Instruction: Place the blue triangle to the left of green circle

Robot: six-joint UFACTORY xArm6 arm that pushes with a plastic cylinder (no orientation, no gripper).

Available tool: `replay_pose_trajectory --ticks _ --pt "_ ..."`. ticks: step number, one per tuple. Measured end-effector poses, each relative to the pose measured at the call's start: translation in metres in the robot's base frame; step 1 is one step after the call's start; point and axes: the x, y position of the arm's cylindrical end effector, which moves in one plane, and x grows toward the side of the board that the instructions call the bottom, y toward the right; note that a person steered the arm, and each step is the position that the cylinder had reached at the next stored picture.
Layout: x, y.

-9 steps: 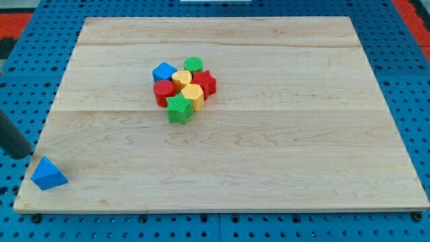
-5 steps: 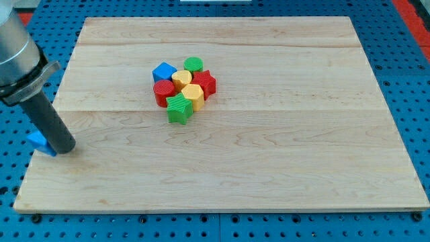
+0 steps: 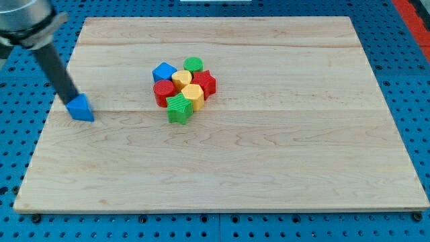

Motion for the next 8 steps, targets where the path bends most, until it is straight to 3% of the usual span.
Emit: replay_pose_trajectory --ticks 2,4,5,6,7,8 --pt "0.092 0.021" --pt "0.006 0.032" --pt "-0.002 0.036" --pt "0.028 0.060" --pt "0.026 0.070" --pt "-0.021 0.056"
